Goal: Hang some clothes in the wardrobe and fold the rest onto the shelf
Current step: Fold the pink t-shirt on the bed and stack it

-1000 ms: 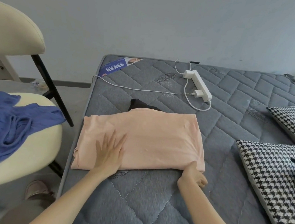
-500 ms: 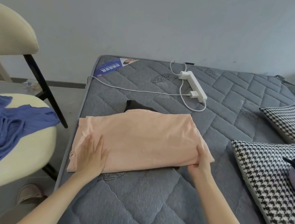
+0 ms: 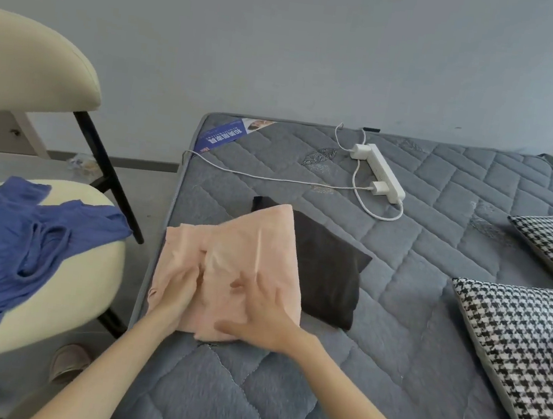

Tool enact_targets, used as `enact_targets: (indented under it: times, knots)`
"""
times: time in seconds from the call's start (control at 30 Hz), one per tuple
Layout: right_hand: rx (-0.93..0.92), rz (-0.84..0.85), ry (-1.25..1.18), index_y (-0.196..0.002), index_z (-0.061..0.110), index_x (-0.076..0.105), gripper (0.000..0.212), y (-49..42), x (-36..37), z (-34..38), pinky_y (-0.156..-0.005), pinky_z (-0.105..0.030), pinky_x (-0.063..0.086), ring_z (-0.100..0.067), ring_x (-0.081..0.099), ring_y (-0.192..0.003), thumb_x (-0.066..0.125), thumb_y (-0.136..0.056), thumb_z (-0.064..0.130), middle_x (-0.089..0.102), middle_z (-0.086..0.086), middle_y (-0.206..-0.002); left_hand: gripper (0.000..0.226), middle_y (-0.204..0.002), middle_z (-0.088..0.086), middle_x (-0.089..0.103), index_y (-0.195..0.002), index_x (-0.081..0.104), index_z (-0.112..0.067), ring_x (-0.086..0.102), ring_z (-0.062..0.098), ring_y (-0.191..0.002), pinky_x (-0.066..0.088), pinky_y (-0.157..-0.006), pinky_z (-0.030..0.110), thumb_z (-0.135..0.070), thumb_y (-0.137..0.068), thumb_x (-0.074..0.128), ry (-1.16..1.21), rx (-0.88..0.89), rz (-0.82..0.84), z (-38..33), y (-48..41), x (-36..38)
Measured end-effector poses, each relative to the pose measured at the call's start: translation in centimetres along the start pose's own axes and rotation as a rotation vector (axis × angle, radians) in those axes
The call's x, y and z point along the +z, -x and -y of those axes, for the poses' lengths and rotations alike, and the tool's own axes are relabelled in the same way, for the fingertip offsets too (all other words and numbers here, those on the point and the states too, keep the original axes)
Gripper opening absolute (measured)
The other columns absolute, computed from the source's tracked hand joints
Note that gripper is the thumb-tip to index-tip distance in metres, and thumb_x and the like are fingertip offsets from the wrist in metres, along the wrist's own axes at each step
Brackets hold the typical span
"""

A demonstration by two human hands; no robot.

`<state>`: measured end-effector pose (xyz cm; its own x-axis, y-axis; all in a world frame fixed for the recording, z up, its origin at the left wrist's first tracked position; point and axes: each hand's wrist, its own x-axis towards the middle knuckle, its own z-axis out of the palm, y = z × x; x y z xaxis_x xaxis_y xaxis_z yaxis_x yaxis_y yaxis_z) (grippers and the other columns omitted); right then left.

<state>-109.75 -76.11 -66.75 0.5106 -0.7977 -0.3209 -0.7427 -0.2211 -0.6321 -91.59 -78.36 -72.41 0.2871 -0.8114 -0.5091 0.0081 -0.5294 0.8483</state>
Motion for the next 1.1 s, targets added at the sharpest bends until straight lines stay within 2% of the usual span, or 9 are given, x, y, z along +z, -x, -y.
enact_targets:
  times: [0.13,0.23,0.37,0.47,0.57,0.67,0.8,0.97,1.1]
  knots:
    - [-0.001,-0.186,0.101,-0.145,0.023,0.030,0.054,0.4,-0.5,-2.4,-0.120,-0.043,-0.001,-0.015,-0.003,-0.149,0.047,-0.097,0.043,0.012,0.007,-0.160,0.023,-0.097,0.015,0.061,-0.085,0.056,-0.009,0.056,0.021,-0.085,0.047,-0.084,0.033,-0.021,-0.101,0.045,0.106,-0.142,0.031,-1.0,-0.3,0.4]
    - [0.037,-0.288,0.162,-0.152,0.021,0.019,0.058,0.8,-1.2,-4.4,-0.119,-0.042,0.006,-0.015,-0.002,-0.149,0.043,-0.101,0.033,0.002,0.004,-0.162,0.044,-0.124,0.016,0.058,-0.124,0.054,-0.007,0.054,0.028,-0.108,0.044,-0.087,0.036,-0.038,-0.094,0.055,-0.040,-0.096,0.035,-1.1,-0.3,1.6]
    - [0.013,-0.132,0.302,-0.154,0.021,0.013,0.065,1.6,-1.0,-6.4,-0.119,-0.030,0.007,-0.018,-0.012,-0.148,0.047,-0.099,0.031,-0.009,0.003,-0.161,0.054,-0.124,0.009,0.055,-0.131,0.043,-0.008,0.054,0.027,-0.106,0.044,-0.084,0.034,-0.038,-0.089,0.061,-0.097,-0.025,-0.063,-2.2,0.3,3.3]
    - [-0.027,-0.121,0.362,-0.149,0.027,0.030,0.061,2.3,-0.9,-7.5,-0.112,-0.032,0.031,-0.015,-0.008,-0.148,0.054,-0.094,0.036,0.002,0.007,-0.162,0.046,-0.131,0.011,0.052,-0.136,0.041,-0.009,0.050,0.031,-0.122,0.041,-0.097,0.038,-0.030,-0.096,0.052,-0.092,0.127,-0.101,-3.7,-0.2,3.5]
    - [-0.085,-0.126,0.428,-0.135,0.028,0.046,0.051,2.5,-1.1,-7.6,-0.087,-0.028,0.051,-0.016,0.015,-0.143,0.063,-0.087,0.029,0.024,0.007,-0.153,0.042,-0.131,0.005,0.050,-0.140,0.040,-0.015,0.047,0.025,-0.123,0.039,-0.098,0.034,-0.031,-0.101,0.039,0.003,0.235,-0.101,-5.3,-1.0,3.4]
    - [-0.091,-0.167,0.483,-0.122,0.022,0.051,0.037,2.0,-1.1,-7.4,-0.065,-0.022,0.044,-0.018,0.032,-0.124,0.061,-0.088,0.017,0.037,0.003,-0.133,0.040,-0.127,0.003,0.053,-0.140,0.043,-0.019,0.049,0.026,-0.120,0.038,-0.098,0.034,-0.021,-0.101,0.034,-0.046,0.232,-0.117,-6.3,-2.7,2.9]
    - [-0.150,-0.240,0.524,-0.108,0.020,0.053,0.028,1.3,-0.5,-7.6,-0.072,-0.029,0.050,-0.018,0.039,-0.101,0.065,-0.083,0.021,0.046,0.001,-0.112,0.042,-0.130,0.010,0.052,-0.133,0.049,-0.020,0.045,0.034,-0.122,0.037,-0.105,0.047,-0.026,-0.092,0.044,-0.270,0.119,-0.228,-5.0,-4.6,1.8]
    - [-0.232,-0.204,0.584,-0.091,0.021,0.053,0.024,0.5,-0.3,-7.8,-0.061,-0.030,0.045,-0.018,0.048,-0.077,0.071,-0.075,0.021,0.054,0.003,-0.089,0.046,-0.119,0.008,0.057,-0.119,0.055,-0.016,0.053,0.032,-0.110,0.043,-0.097,0.046,-0.046,-0.085,0.055,-0.321,0.160,-0.212,-5.1,-5.7,2.5]
    - [-0.231,-0.108,0.532,-0.093,0.016,0.053,0.010,0.2,-1.1,-7.4,-0.065,-0.030,0.038,-0.017,0.044,-0.073,0.054,-0.084,0.013,0.054,0.000,-0.089,0.036,-0.100,0.009,0.061,-0.105,0.058,-0.008,0.056,0.029,-0.099,0.045,-0.083,0.036,-0.040,-0.089,0.052,-0.192,0.151,-0.250,-6.2,-6.5,3.3]
